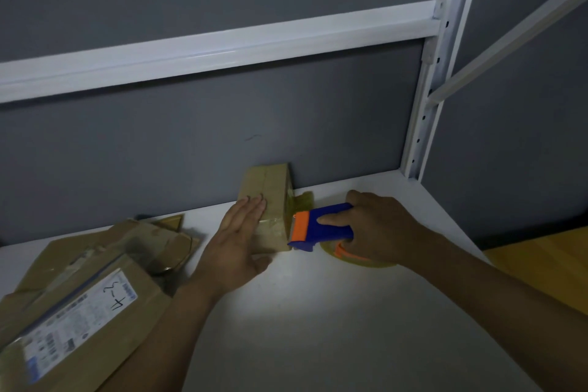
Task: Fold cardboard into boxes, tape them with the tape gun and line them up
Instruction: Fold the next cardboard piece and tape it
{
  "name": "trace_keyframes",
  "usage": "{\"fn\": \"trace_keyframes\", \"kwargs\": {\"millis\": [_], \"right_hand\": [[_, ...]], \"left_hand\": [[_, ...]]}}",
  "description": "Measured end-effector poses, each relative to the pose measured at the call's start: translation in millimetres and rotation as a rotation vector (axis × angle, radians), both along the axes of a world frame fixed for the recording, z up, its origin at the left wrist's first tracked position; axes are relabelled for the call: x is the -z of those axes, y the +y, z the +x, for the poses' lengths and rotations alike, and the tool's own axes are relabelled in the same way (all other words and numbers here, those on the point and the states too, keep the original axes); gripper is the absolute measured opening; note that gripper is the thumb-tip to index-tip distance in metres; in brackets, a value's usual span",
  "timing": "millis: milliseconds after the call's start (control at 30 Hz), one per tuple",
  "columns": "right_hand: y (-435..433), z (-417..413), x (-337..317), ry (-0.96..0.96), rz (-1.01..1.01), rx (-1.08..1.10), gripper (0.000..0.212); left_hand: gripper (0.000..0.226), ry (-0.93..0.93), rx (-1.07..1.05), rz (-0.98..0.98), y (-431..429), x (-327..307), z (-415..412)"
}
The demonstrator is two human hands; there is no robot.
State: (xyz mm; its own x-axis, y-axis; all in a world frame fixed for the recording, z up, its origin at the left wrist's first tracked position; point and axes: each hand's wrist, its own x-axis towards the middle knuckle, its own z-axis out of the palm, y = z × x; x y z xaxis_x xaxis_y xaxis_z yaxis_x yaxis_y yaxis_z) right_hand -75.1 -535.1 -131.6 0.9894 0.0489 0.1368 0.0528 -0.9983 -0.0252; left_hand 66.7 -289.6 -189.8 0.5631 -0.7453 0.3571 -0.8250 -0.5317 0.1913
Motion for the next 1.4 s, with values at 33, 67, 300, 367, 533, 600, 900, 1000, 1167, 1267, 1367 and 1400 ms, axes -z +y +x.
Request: {"fn": "trace_keyframes", "kwargs": {"millis": [33, 67, 300, 367, 533, 600, 900, 1000, 1167, 1267, 1367, 1400], "right_hand": [[3, 5, -1, 0.000, 0.006, 0.029, 0.054], [5, 10, -3, 0.006, 0.022, 0.060, 0.052], [-30, 6, -2, 0.026, 0.642, 0.270, 0.055], [-37, -3, 3, 0.034, 1.011, 0.361, 0.049], [-43, -13, 19, 0.211, 1.063, 0.469, 0.027], [-50, -9, 24, 0.276, 0.632, 0.526, 0.029], [71, 44, 7, 0.013, 1.210, 0.450, 0.038], [101, 64, 25, 0.187, 1.617, 0.607, 0.065], [98, 67, 39, 0.071, 1.575, 0.506, 0.051], [80, 62, 44, -0.101, 1.021, 0.237, 0.049], [63, 62, 51, -0.178, 0.561, -0.117, 0.058], [57, 64, 49, -0.160, 0.494, -0.184, 0.060]], "left_hand": [[0.100, 0.004, -0.008, -0.007, 0, -1, -2], [0.101, 0.001, -0.014, -0.010, 0, 0, -3], [0.102, 0.028, -0.030, -0.001, -3, -5, -4], [0.101, 0.011, -0.022, -0.006, -6, -4, -9], [0.097, -0.107, -0.012, -0.060, -11, -4, -19], [0.096, -0.121, -0.003, -0.078, -10, -5, -20], [0.105, -0.009, -0.003, -0.066, -7, 4, -15], [0.103, 0.045, -0.008, -0.050, -6, 3, -15], [0.099, 0.056, 0.023, -0.031, -1, -7, -9], [0.099, 0.141, 0.078, 0.005, 7, -20, 2], [0.090, 0.217, 0.184, 0.115, 19, -39, 14], [0.084, 0.220, 0.196, 0.165, 23, -44, 17]]}}
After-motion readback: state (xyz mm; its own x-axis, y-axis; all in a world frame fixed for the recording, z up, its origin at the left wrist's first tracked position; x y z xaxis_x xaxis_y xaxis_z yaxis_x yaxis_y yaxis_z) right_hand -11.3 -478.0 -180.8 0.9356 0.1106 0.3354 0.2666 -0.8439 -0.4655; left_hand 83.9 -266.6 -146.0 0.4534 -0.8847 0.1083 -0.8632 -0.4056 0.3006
